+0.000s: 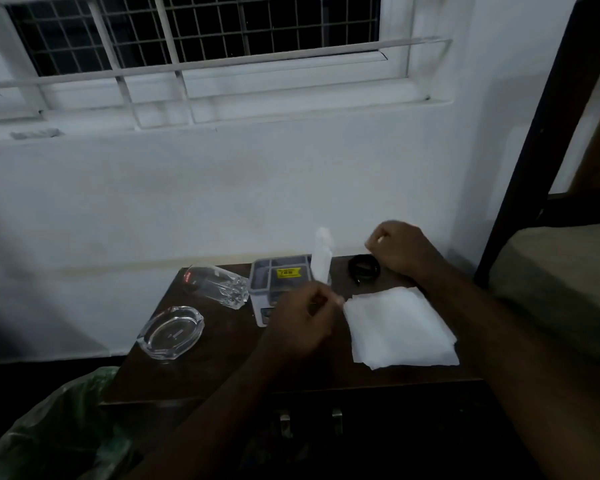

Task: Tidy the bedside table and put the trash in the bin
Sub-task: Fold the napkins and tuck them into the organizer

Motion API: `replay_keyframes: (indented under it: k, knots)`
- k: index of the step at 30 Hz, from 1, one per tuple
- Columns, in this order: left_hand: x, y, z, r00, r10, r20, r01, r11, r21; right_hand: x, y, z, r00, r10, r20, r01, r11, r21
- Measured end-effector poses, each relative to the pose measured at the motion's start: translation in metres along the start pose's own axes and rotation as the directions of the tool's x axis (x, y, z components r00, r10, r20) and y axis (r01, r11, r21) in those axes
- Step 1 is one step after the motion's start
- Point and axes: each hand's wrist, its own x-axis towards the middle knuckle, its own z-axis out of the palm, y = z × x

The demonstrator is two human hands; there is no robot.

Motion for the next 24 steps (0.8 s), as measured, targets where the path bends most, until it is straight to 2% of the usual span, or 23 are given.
replay_keyframes:
  k: [1,3,6,8,14,21,24]
  knots:
    - [-0.004,-0.006,0.009,0.995,0.048,0.09,-0.056,0.995,0.081,0.001,0.015,-0.004,0.993,-0.022,0.113,0.038,0.989,-0.142]
    - [-0.011,-0.02,0.027,0.971,0.139,0.193,-0.182,0.956,0.229,-0.001,0.04,-0.003,0.933,-0.002,0.36,0.142,0.921,-0.363]
    - [-0.016,-0.03,0.046,0.951,0.225,0.211,-0.284,0.906,0.315,-0.004,0.061,0.005,0.867,-0.001,0.498,0.248,0.868,-0.43]
    - [-0.017,-0.03,0.051,0.943,0.248,0.22,-0.316,0.875,0.367,-0.005,0.065,0.008,0.875,-0.013,0.485,0.265,0.85,-0.456]
    - [-0.02,-0.029,0.049,0.95,0.231,0.209,-0.296,0.88,0.371,-0.003,0.061,0.014,0.887,-0.023,0.461,0.313,0.765,-0.564]
    - [-0.022,-0.027,0.049,0.951,0.247,0.184,-0.301,0.873,0.383,-0.006,0.056,0.006,0.926,-0.085,0.369,0.264,0.843,-0.468]
    - [-0.022,-0.027,0.05,0.952,0.242,0.185,-0.296,0.878,0.377,-0.008,0.052,-0.002,0.907,-0.095,0.411,0.274,0.873,-0.403]
